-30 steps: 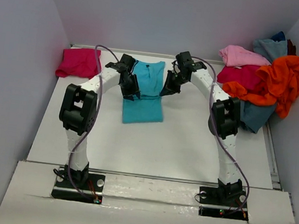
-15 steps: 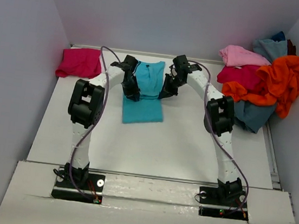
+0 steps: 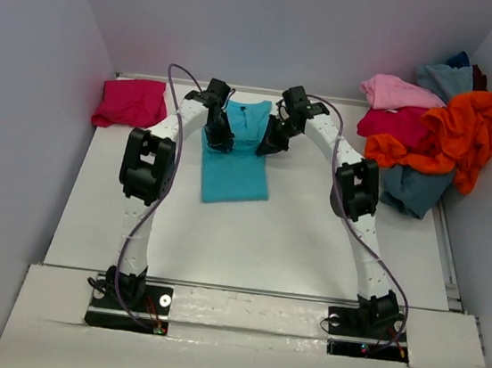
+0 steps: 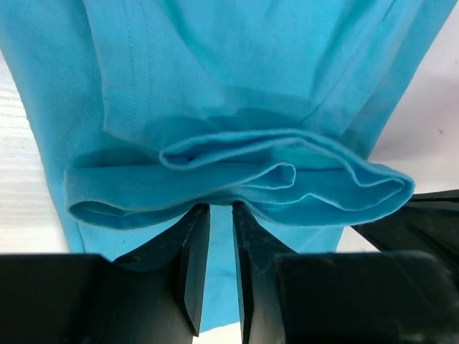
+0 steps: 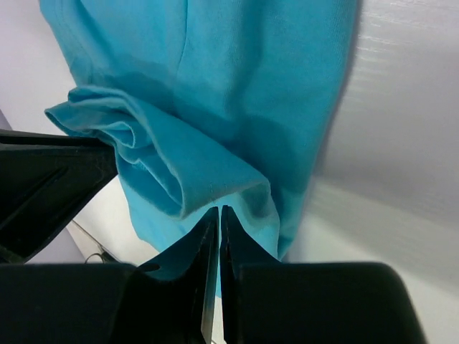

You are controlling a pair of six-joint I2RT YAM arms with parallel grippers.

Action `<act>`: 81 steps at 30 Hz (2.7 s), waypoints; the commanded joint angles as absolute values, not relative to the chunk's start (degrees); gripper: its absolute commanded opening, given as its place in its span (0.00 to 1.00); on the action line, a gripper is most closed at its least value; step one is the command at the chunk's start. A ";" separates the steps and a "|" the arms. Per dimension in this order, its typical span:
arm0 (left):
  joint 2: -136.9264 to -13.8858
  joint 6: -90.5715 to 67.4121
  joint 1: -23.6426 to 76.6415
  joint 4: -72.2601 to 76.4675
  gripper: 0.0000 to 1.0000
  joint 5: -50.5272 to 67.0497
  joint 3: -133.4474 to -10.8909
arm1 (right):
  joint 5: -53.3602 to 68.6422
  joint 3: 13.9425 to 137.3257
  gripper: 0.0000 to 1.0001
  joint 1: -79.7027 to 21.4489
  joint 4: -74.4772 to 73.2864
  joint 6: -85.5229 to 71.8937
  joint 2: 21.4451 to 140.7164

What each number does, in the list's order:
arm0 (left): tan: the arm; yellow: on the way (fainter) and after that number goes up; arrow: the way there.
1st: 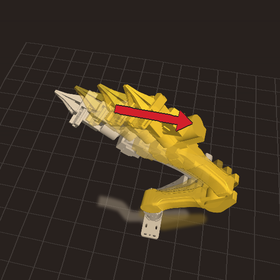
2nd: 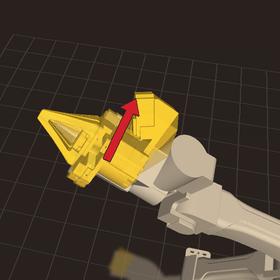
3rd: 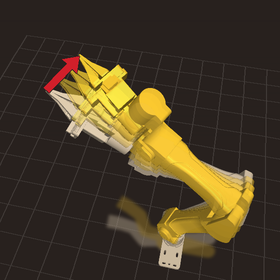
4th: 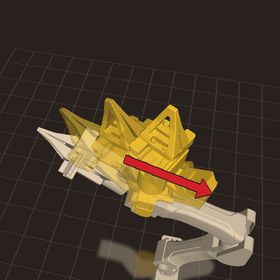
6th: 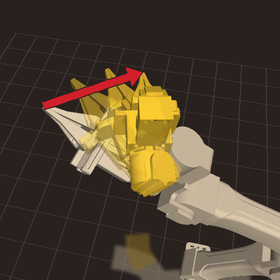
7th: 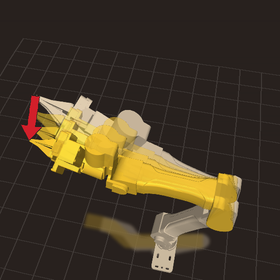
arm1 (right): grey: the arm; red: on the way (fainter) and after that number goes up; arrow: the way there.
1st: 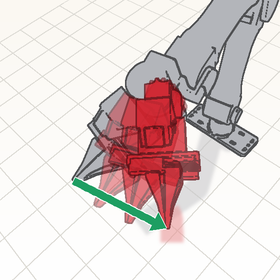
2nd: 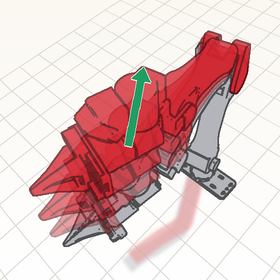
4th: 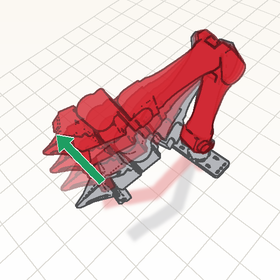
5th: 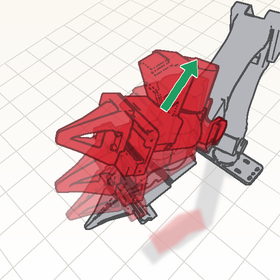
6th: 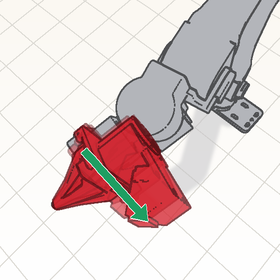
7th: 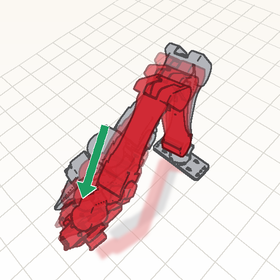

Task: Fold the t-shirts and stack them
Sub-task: Fold the tshirt

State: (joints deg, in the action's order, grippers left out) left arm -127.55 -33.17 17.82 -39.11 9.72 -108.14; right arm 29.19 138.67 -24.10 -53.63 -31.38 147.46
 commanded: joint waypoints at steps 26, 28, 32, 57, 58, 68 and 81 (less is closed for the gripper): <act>-125.07 -30.32 17.31 -41.48 0.32 -2.27 -113.92 | 28.12 138.78 0.61 -24.08 -52.03 -31.82 144.06; -121.48 -30.67 17.31 -40.61 0.33 -1.68 -110.24 | 27.95 137.64 0.60 -24.08 -53.52 -31.73 142.92; -112.88 -31.90 17.31 -37.01 0.42 -0.53 -98.38 | 28.56 129.40 0.60 -24.08 -51.52 -30.94 136.78; -91.58 -38.50 21.36 -28.57 0.79 8.44 -59.24 | 32.34 84.11 0.71 -24.70 -36.04 -31.20 117.42; -91.84 -38.50 21.36 -28.39 0.79 8.61 -59.50 | 32.52 84.11 0.71 -24.70 -35.95 -31.46 117.60; -94.57 -38.23 18.54 -26.98 0.80 9.14 -59.60 | 33.40 82.44 0.70 -24.70 -32.96 -32.78 119.18; -98.52 -38.58 14.16 -20.93 0.80 16.78 -57.22 | 34.45 82.71 0.70 -25.22 -32.26 -33.40 121.02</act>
